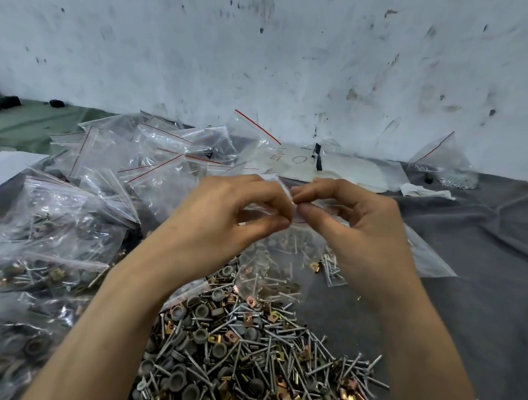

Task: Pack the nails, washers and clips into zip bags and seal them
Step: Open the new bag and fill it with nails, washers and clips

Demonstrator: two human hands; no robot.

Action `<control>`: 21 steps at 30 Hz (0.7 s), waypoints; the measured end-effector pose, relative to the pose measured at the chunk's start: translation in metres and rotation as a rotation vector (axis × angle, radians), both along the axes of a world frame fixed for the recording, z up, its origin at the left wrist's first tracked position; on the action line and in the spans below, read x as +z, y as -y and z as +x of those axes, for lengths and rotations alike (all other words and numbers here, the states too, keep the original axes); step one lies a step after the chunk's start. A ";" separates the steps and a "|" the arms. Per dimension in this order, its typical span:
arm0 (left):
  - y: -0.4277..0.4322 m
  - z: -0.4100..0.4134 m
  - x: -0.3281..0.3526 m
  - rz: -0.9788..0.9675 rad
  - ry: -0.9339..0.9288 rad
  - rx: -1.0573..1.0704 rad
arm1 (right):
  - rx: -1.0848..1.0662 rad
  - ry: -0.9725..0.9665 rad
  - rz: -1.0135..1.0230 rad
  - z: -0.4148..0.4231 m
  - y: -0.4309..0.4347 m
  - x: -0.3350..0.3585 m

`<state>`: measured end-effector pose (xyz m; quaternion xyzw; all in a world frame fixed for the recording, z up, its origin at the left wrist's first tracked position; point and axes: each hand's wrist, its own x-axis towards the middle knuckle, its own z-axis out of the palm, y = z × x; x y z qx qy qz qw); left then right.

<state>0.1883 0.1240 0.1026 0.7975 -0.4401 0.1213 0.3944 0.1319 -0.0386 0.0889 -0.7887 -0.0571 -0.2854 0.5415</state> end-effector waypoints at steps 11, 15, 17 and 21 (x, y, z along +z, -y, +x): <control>-0.010 0.007 0.002 -0.158 0.048 0.229 | 0.020 -0.677 -0.218 0.023 0.010 -0.047; -0.011 0.007 0.002 -0.206 0.025 0.251 | 0.042 -0.769 -0.481 0.038 -0.015 -0.077; -0.011 0.007 0.003 -0.230 0.018 0.247 | 0.000 -0.803 -0.517 0.043 -0.022 -0.086; -0.011 0.006 0.004 -0.250 0.018 0.238 | -0.011 -0.812 -0.561 0.047 -0.023 -0.091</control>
